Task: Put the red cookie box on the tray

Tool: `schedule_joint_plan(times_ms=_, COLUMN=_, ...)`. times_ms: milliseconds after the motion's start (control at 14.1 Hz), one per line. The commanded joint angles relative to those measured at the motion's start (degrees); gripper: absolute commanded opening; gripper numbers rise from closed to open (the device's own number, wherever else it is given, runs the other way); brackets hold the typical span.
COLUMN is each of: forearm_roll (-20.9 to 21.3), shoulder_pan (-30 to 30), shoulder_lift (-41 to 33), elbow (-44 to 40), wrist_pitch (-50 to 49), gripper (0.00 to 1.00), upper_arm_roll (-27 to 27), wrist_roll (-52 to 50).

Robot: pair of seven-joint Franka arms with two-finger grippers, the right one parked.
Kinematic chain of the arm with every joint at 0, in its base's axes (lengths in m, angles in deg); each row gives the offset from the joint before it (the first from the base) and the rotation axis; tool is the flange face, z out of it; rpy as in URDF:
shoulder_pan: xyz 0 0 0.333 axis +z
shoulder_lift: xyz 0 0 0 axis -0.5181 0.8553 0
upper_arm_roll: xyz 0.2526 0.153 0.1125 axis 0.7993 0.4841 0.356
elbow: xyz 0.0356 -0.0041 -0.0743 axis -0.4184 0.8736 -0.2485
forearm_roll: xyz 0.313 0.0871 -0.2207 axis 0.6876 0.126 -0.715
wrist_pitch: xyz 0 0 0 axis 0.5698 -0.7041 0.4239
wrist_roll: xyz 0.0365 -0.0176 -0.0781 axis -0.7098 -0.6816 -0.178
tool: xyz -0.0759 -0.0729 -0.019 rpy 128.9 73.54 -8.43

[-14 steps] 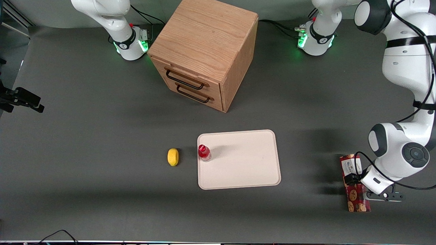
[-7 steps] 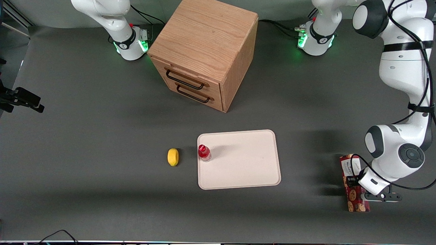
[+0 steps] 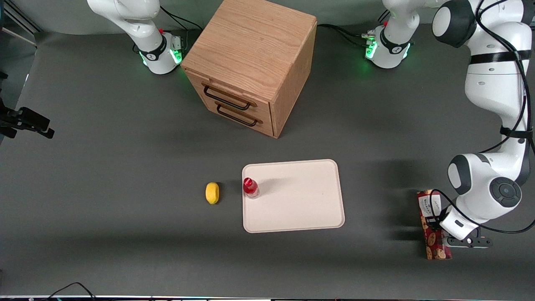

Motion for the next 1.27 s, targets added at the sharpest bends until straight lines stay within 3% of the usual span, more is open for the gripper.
schedule_joint_plan(times_ms=0, forearm_roll=0.2, shoulder_pan=-1.2, shoulder_lift=-4.3, elbow=-3.4, wrist_pitch=-11.0, gripper=0.0, upper_arm_roll=0.4, wrist_roll=0.2)
schedule_joint_plan(times_ms=354, forearm_roll=-0.7, shoulder_pan=-3.0, shoulder_lift=-11.4, elbow=-10.9, wrist_pitch=-30.1, gripper=0.0, upper_arm_roll=-4.7, wrist_roll=-2.3)
schedule_joint_plan(times_ms=566, forearm_roll=0.1, shoulder_pan=-5.7, shoulder_lift=-12.5, elbow=-15.2, wrist_pitch=-37.7, gripper=0.0, upper_arm_roll=-8.2, wrist_roll=-12.4)
schedule_joint_plan(times_ms=848, forearm_roll=1.1, shoulder_pan=-9.1, shoulder_lift=-11.5, elbow=-15.1, wrist_pitch=-34.6, gripper=0.0, upper_arm_roll=-13.4, wrist_roll=-26.8)
schedule_joint_plan(times_ms=990, forearm_roll=7.0, shoulder_pan=-12.1, shoulder_lift=-10.1, elbow=-13.5, wrist_pitch=-30.0, gripper=0.0, upper_arm_roll=-14.7, wrist_roll=-32.5)
schedule_joint_plan(times_ms=1202, forearm_roll=8.9, shoulder_pan=-13.1, shoulder_lift=-8.7, elbow=-7.1, wrist_pitch=-22.4, gripper=0.0, upper_arm_roll=-16.6, wrist_roll=-38.0)
